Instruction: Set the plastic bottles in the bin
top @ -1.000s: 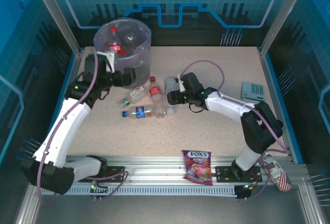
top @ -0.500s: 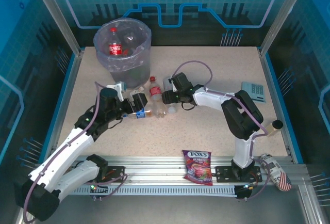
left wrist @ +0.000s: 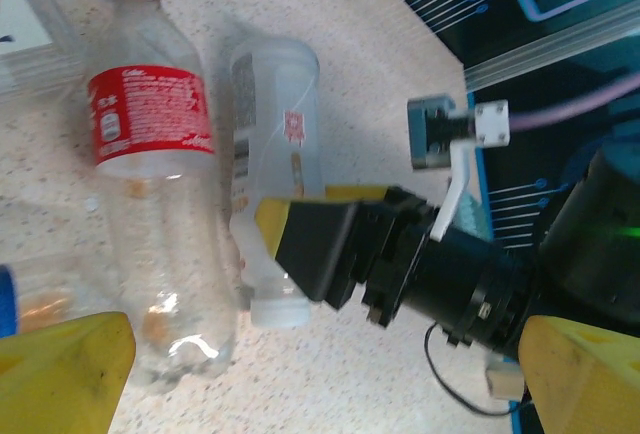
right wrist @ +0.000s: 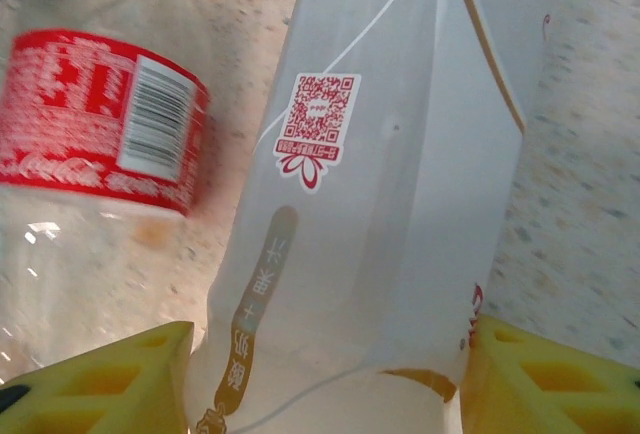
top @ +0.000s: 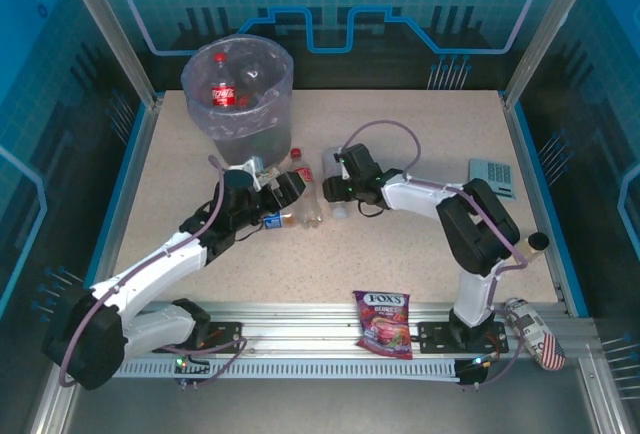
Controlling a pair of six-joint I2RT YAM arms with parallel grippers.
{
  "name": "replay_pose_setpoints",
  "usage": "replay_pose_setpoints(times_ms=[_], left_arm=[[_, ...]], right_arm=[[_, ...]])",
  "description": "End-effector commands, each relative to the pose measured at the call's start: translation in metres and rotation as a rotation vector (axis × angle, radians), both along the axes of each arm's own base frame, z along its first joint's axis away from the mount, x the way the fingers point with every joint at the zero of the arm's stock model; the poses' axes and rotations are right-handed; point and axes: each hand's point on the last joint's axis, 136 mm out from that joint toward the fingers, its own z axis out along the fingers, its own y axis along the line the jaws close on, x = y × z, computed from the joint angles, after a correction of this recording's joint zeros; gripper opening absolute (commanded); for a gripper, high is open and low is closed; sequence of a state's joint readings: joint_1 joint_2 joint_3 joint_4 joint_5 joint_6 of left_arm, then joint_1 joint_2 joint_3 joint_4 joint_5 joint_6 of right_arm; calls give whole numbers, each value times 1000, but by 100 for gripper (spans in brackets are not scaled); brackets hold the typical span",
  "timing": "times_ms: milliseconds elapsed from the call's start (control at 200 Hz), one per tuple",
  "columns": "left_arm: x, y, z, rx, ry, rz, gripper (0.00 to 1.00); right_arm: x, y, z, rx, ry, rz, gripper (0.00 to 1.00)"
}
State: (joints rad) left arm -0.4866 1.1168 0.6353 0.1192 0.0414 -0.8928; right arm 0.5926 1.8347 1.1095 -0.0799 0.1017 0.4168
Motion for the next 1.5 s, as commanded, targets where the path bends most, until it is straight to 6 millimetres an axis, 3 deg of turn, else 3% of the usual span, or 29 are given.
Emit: replay_pose_setpoints(times_ms=[0, 245, 300, 445, 630, 870, 1041, 1351, 1496], left_arm=[[10, -11, 9, -100, -32, 14, 99], [24, -32, 3, -193, 8, -20, 99], [28, -37, 6, -236, 3, -25, 99], [34, -69, 1, -295, 33, -123, 99], [35, -97, -7, -367, 48, -173, 99], [38, -146, -26, -373, 106, -289, 99], [36, -170, -33, -415, 134, -331, 98], [37, -176, -33, -416, 147, -329, 64], [37, -174, -32, -397, 146, -324, 56]], right_arm=[[-22, -35, -12, -86, 45, -14, 52], [-45, -52, 24, 23, 1, 4, 45], [-61, -59, 23, 18, 18, 23, 45], [-85, -70, 35, 14, -7, 70, 45], [-110, -60, 58, 140, -83, 167, 44], [-117, -55, 80, 211, -157, 205, 44], [-119, -53, 87, 241, -176, 198, 44], [-120, -49, 79, 266, -162, 204, 44], [-119, -47, 78, 272, -158, 206, 46]])
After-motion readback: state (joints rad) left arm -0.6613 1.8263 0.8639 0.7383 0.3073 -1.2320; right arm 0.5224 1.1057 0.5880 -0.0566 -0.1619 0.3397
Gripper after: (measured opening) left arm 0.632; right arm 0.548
